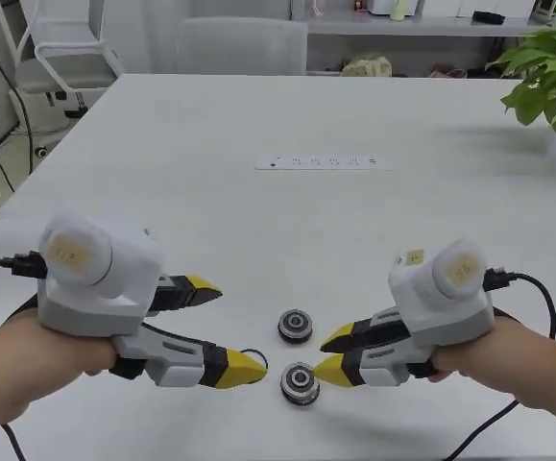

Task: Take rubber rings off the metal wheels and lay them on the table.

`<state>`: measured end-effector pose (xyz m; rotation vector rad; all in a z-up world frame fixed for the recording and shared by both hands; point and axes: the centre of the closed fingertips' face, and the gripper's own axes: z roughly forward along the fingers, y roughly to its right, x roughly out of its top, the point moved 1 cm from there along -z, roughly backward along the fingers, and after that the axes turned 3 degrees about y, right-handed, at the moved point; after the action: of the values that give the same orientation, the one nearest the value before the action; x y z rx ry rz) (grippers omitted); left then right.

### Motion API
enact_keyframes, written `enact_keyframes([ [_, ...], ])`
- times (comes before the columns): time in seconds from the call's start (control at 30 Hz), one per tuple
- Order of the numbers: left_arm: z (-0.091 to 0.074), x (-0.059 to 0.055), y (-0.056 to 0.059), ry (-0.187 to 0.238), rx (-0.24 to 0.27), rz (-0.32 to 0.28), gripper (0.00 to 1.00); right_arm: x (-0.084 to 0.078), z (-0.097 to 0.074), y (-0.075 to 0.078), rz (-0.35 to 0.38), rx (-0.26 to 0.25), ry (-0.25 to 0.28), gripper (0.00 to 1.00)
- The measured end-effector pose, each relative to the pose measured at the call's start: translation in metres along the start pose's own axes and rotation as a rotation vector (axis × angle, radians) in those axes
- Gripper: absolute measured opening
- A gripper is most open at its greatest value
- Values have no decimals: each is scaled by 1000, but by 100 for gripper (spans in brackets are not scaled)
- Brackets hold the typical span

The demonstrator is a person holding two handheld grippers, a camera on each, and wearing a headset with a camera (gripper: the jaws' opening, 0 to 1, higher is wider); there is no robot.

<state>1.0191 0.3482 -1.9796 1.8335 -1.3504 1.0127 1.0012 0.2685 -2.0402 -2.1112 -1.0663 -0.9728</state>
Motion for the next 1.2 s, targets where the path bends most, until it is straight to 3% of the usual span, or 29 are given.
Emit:
enact_keyframes([
  [0.63, 23, -6, 4, -42, -55, 35, 58, -15, 6, -3, -7, 26, -45, 18],
  [1.2, 45, -13, 17, -95, -113, 61, 54, -21, 8, -5, -13, 43, -57, 17],
])
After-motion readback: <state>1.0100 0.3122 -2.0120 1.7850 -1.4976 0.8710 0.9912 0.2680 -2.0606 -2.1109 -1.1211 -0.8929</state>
